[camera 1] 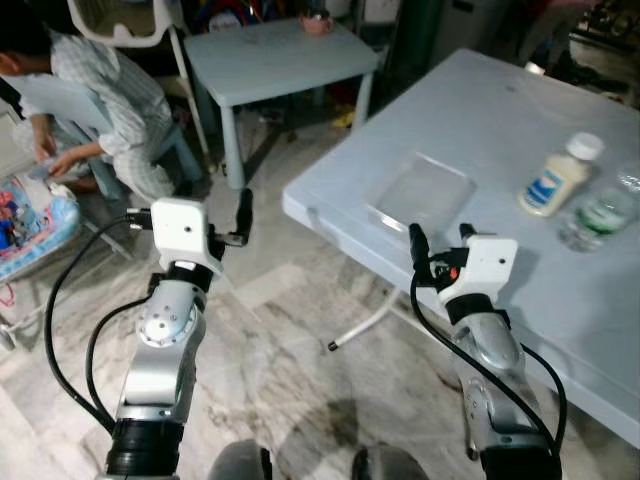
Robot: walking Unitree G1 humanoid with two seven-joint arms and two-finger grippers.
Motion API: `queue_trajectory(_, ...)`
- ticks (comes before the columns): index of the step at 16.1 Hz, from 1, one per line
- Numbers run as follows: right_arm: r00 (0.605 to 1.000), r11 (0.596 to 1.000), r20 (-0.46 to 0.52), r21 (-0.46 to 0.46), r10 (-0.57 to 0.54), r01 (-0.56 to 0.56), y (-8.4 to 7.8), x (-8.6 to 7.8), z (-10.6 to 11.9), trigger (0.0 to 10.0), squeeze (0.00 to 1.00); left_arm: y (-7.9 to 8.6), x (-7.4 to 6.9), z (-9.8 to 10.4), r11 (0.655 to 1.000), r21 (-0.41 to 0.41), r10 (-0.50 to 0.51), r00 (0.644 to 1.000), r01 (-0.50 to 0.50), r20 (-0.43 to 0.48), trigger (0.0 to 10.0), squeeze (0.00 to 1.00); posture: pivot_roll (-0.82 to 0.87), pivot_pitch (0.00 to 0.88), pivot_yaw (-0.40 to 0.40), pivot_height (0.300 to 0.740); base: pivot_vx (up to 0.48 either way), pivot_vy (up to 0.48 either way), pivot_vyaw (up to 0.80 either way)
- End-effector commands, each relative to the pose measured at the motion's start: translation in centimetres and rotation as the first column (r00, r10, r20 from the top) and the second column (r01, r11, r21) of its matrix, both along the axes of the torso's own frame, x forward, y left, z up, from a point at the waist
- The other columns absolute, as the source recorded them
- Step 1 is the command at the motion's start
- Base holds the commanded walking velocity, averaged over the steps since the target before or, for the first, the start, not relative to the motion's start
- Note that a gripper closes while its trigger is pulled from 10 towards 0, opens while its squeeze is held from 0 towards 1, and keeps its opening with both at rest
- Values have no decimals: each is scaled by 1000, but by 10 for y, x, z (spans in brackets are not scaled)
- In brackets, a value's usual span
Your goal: Restocking fridge
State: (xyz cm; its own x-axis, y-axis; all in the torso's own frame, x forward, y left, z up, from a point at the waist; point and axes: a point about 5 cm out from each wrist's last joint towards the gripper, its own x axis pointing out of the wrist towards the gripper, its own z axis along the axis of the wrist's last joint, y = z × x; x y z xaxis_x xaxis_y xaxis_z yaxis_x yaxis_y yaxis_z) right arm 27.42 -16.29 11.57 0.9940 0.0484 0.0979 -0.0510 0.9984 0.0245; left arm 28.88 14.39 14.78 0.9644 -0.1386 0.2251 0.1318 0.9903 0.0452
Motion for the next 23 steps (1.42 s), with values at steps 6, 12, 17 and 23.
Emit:
queue_trajectory(6,992,988,-8,94,-124,124,-29,14,7,10000,0,-8,-6,-3,997,45,-55,998,55,-13,10000,0,56,96,-9,740,0,0,0)
queue_trajectory(12,996,975,-26,206,-80,84,-28,39,15,10000,0,-6,-8,-4,997,62,-50,999,51,-18,10000,0,77,106,-2,740,0,0,0)
queue_trajectory(17,997,951,-55,302,-53,67,-19,50,14,10000,0,-6,-10,-5,995,75,-57,998,58,-24,10000,0,90,118,1,740,0,0,0)
queue_trajectory(23,994,902,-105,425,-32,74,-11,52,9,10000,0,-8,-11,-5,995,72,-68,997,70,-32,10000,0,91,124,6,740,0,0,0)
